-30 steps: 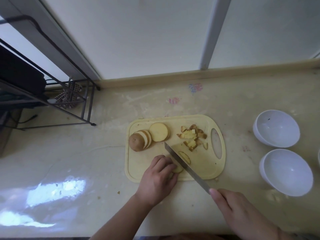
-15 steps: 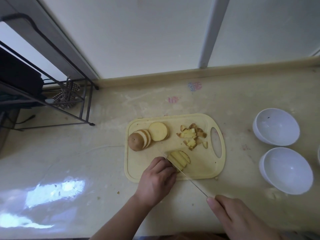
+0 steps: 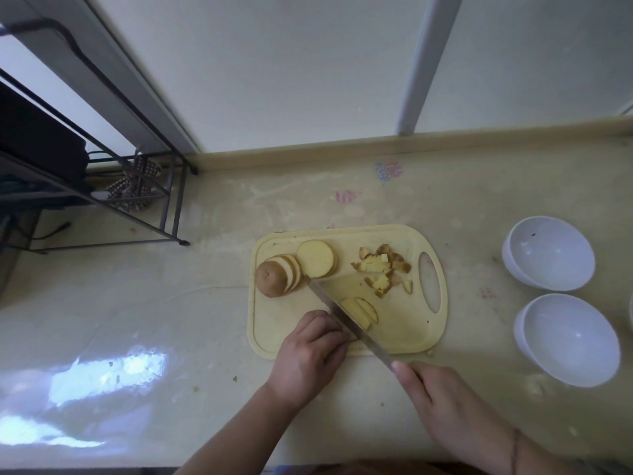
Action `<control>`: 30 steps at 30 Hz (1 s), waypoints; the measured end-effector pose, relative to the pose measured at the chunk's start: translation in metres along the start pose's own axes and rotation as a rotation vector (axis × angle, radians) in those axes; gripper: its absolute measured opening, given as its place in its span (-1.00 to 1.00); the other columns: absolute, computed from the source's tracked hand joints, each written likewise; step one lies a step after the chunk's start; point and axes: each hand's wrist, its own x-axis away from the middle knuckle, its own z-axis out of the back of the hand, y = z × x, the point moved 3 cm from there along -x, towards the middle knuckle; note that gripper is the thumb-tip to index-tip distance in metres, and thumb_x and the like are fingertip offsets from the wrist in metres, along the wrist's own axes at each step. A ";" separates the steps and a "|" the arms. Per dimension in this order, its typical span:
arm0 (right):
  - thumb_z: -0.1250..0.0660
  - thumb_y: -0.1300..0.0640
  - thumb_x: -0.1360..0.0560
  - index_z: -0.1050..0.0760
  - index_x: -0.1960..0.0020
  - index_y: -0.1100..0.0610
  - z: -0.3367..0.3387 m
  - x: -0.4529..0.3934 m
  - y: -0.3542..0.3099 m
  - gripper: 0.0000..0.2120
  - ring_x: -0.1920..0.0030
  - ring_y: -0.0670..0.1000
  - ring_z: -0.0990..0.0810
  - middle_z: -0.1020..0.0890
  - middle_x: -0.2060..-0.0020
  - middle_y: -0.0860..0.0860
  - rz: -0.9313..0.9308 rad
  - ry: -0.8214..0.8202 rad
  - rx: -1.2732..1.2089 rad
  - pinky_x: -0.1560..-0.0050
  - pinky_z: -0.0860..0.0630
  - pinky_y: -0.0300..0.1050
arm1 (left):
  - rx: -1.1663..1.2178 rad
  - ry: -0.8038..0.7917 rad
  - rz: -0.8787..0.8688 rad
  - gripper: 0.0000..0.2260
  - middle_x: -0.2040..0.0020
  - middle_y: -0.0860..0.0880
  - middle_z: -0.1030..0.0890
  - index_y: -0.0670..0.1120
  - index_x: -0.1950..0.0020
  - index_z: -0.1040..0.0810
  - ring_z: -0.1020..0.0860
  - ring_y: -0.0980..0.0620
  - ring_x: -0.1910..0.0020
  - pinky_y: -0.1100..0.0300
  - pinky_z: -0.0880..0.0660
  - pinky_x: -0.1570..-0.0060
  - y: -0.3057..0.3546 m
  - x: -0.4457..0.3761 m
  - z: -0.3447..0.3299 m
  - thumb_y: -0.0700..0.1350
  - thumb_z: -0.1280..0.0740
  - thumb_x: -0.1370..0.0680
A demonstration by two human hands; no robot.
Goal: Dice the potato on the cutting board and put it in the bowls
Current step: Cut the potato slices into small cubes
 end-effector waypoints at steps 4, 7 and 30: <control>0.11 -0.56 -0.39 -0.35 0.39 0.03 0.008 0.005 0.008 -0.31 0.39 -0.09 -0.48 -0.55 0.46 -0.05 -0.039 0.005 -0.046 0.22 -0.39 -0.11 | 0.000 0.004 -0.012 -0.92 0.06 -0.07 -0.61 -0.20 0.05 -0.70 -0.57 -0.03 -0.03 0.17 -0.56 -0.02 -0.003 0.001 0.003 -0.19 -0.47 -0.55; 0.23 -0.72 -0.24 -0.34 0.37 0.08 0.004 0.007 0.008 -0.12 0.36 -0.07 -0.49 -0.56 0.43 -0.03 -0.045 -0.002 -0.036 0.20 -0.39 -0.09 | -0.003 0.026 -0.016 -0.94 0.06 -0.09 -0.60 -0.21 0.06 -0.70 -0.57 -0.06 -0.02 0.17 -0.55 -0.03 -0.002 0.003 0.004 -0.22 -0.47 -0.54; 0.48 -0.68 -0.18 -0.26 0.36 0.00 -0.006 0.008 -0.006 -0.13 0.37 -0.12 -0.47 -0.48 0.46 0.02 -0.033 -0.062 0.108 0.21 -0.36 -0.10 | 0.036 0.046 -0.002 -0.90 -0.03 -0.08 -0.67 -0.19 0.00 -0.72 -0.61 -0.06 -0.10 0.15 -0.57 -0.11 0.000 0.004 0.001 -0.28 -0.50 -0.50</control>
